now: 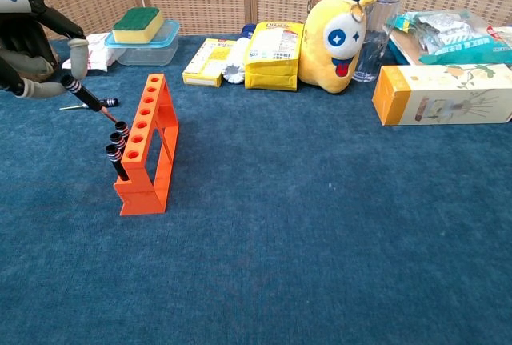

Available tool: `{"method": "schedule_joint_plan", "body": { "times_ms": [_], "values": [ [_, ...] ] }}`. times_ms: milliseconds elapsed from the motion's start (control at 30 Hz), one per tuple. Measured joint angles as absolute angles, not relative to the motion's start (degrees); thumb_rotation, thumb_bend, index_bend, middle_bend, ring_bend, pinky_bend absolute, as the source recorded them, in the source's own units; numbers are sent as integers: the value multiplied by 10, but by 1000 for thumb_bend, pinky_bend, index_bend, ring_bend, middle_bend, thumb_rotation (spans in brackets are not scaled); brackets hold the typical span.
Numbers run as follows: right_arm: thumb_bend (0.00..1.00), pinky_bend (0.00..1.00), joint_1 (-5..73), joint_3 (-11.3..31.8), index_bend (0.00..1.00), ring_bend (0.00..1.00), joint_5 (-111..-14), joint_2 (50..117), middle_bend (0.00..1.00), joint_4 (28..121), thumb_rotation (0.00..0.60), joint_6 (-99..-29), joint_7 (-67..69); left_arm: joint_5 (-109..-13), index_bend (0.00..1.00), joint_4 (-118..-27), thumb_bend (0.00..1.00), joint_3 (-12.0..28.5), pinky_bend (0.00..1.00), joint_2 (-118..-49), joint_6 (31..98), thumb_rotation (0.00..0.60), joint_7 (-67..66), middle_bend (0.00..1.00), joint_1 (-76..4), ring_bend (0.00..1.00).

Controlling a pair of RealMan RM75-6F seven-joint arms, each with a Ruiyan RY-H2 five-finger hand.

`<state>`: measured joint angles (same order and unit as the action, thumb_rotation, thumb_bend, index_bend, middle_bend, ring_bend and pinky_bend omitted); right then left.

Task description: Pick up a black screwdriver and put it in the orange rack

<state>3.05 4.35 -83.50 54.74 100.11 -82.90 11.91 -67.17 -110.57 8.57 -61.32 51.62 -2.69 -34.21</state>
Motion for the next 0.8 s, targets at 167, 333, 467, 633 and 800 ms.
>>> {"method": "schedule_joint_plan", "body": {
  "times_ms": [167, 333, 467, 633, 800],
  "values": [
    [0, 17, 30, 44, 0, 92, -834, 547, 28, 1001, 600, -829, 120, -669, 558, -1102, 396, 86, 1000, -617, 508, 600, -15, 1000, -349, 980],
    [0, 17, 30, 44, 0, 92, -834, 546, 28, 1000, 600, -829, 123, -659, 558, -1099, 396, 89, 1000, -620, 501, 600, -6, 1000, -354, 980],
    [0, 17, 30, 44, 0, 92, -834, 545, 28, 1000, 600, -831, 125, -647, 558, -1095, 396, 92, 1000, -621, 494, 600, 7, 1000, -358, 980],
    [0, 17, 29, 44, 0, 92, -835, 545, 28, 1000, 600, -831, 126, -623, 558, -1089, 395, 93, 1000, -622, 478, 600, 16, 1000, -364, 980],
    [0, 17, 30, 45, 0, 92, -834, 545, 28, 999, 600, -830, 128, -602, 558, -1073, 396, 94, 1000, -630, 460, 600, 25, 1000, -376, 980]
  ]
}}
